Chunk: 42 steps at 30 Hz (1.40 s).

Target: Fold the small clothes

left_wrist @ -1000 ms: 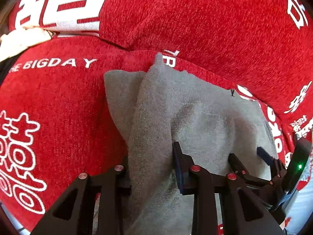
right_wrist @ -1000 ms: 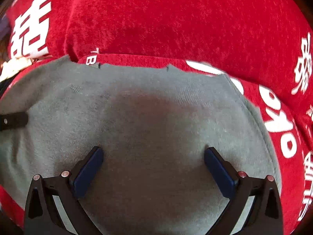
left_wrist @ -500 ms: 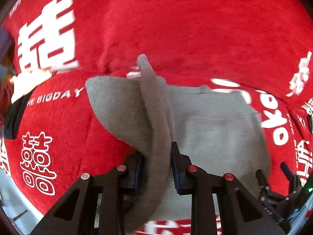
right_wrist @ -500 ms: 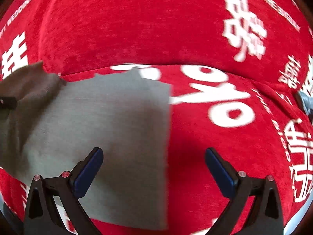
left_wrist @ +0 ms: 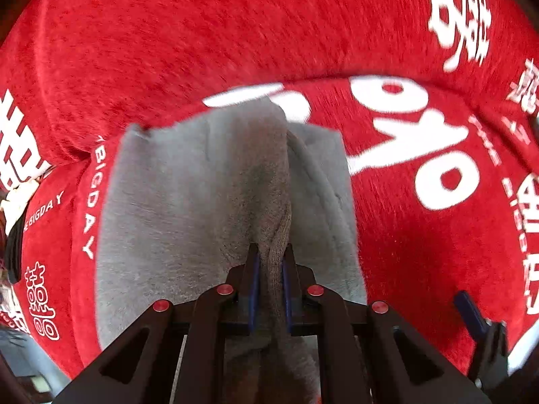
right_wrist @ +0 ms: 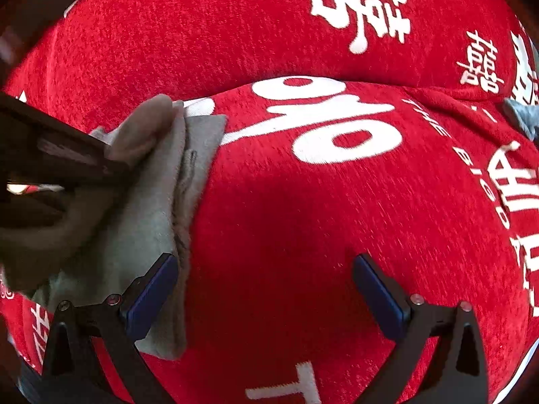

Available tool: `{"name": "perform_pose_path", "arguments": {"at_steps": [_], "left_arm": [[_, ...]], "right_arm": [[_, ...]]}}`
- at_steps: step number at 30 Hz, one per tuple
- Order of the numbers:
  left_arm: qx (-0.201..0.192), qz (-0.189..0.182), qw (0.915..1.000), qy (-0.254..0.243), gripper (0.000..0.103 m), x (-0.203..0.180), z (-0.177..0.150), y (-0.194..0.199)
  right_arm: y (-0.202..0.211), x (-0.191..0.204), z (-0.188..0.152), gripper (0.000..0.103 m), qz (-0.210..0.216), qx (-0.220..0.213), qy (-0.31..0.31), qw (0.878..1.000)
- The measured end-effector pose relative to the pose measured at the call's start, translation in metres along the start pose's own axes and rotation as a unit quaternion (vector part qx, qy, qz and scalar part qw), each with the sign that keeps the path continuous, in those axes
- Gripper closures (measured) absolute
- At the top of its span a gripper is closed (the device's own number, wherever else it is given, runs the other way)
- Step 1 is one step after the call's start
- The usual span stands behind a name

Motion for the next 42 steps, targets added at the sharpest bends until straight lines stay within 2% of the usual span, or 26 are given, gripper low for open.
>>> {"name": "perform_pose_path", "arguments": {"at_steps": [3, 6, 8, 10, 11, 13, 16, 18, 20, 21, 24, 26, 27, 28, 29, 30, 31, 34, 37, 39, 41, 42], "left_arm": [[-0.01, 0.004, 0.9999, -0.002, 0.091, -0.002, -0.002, -0.002], [-0.013, -0.039, 0.9991, 0.014, 0.091, 0.016, -0.002, 0.001], [-0.011, -0.075, 0.9967, 0.031, 0.091, 0.03, -0.001, 0.001], [-0.009, -0.104, 0.9937, 0.04, 0.091, 0.042, -0.003, -0.001], [-0.011, -0.112, 0.9928, 0.041, 0.091, 0.044, -0.004, 0.0], [-0.019, -0.123, 0.9914, 0.042, 0.091, 0.048, -0.006, 0.0], [-0.026, -0.13, 0.9903, 0.042, 0.091, 0.05, -0.009, 0.002], [-0.029, -0.135, 0.9894, 0.045, 0.091, 0.053, -0.009, 0.002], [-0.032, -0.146, 0.9875, 0.049, 0.091, 0.058, -0.01, 0.004], [-0.033, -0.15, 0.9868, 0.051, 0.091, 0.061, -0.01, 0.004], [-0.037, -0.16, 0.9847, 0.058, 0.091, 0.069, -0.011, 0.005], [-0.042, -0.16, 0.9845, 0.057, 0.091, 0.07, -0.011, 0.007], [-0.043, -0.159, 0.9849, 0.055, 0.091, 0.07, -0.011, 0.007], [-0.041, -0.154, 0.9859, 0.051, 0.091, 0.067, -0.012, 0.006], [-0.041, -0.149, 0.9868, 0.048, 0.091, 0.064, -0.012, 0.005], [-0.041, -0.146, 0.9874, 0.046, 0.091, 0.062, -0.013, 0.005], [-0.047, -0.139, 0.9882, 0.045, 0.091, 0.059, -0.012, 0.007], [-0.075, -0.14, 0.9863, 0.045, 0.091, 0.052, -0.006, 0.025], [-0.087, -0.143, 0.985, 0.043, 0.091, 0.036, 0.001, 0.034], [-0.074, -0.137, 0.9872, 0.031, 0.09, 0.02, 0.002, 0.024], [-0.043, -0.132, 0.9902, 0.016, 0.09, 0.004, 0.002, 0.002], [-0.031, -0.134, 0.9903, 0.015, 0.087, 0.002, 0.001, -0.006]], "right_arm": [[0.005, -0.004, -0.003, 0.0, 0.002, -0.004, 0.002, 1.0], [0.011, -0.007, -0.004, 0.0, 0.022, -0.012, -0.006, 1.0], [0.015, -0.01, 0.0, 0.0, 0.053, -0.02, -0.021, 0.998], [0.018, -0.013, 0.008, 0.0, 0.121, -0.027, -0.049, 0.991], [0.018, -0.014, 0.013, 0.0, 0.155, -0.03, -0.062, 0.985], [0.017, -0.016, 0.03, 0.0, 0.237, -0.037, -0.091, 0.967], [0.001, -0.019, 0.062, 0.0, 0.327, -0.025, -0.141, 0.934], [-0.014, -0.017, 0.083, 0.001, 0.371, -0.008, -0.167, 0.913], [-0.035, -0.003, 0.101, 0.001, 0.431, 0.033, -0.177, 0.884], [-0.045, 0.006, 0.106, 0.001, 0.443, 0.054, -0.178, 0.877], [-0.076, 0.027, 0.113, 0.001, 0.437, 0.112, -0.174, 0.875], [-0.1, 0.037, 0.113, 0.005, 0.433, 0.136, -0.186, 0.872], [-0.11, 0.043, 0.114, 0.016, 0.441, 0.144, -0.191, 0.865], [-0.119, 0.05, 0.113, 0.032, 0.449, 0.155, -0.191, 0.859], [-0.124, 0.056, 0.114, 0.045, 0.451, 0.163, -0.184, 0.858], [-0.127, 0.061, 0.116, 0.076, 0.448, 0.169, -0.173, 0.861], [-0.127, 0.064, 0.118, 0.083, 0.432, 0.17, -0.16, 0.871], [-0.107, 0.064, 0.133, 0.083, 0.42, 0.129, -0.121, 0.89], [-0.096, 0.056, 0.143, 0.083, 0.408, 0.1, -0.105, 0.901], [-0.107, 0.049, 0.141, 0.083, 0.37, 0.114, -0.104, 0.916], [-0.122, 0.045, 0.133, 0.083, 0.333, 0.134, -0.097, 0.928], [-0.128, 0.043, 0.129, 0.079, 0.32, 0.144, -0.094, 0.932]]}}
Point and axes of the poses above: each gripper's, at about its wrist camera, not at the fingertips, and y roughly against the way its jaws point, x to its left, z to its top, the point moved 2 cm from there along -y, roughly the way its jaws point, and after that the axes turned 14 degrees about z, right-handed, at the moved point
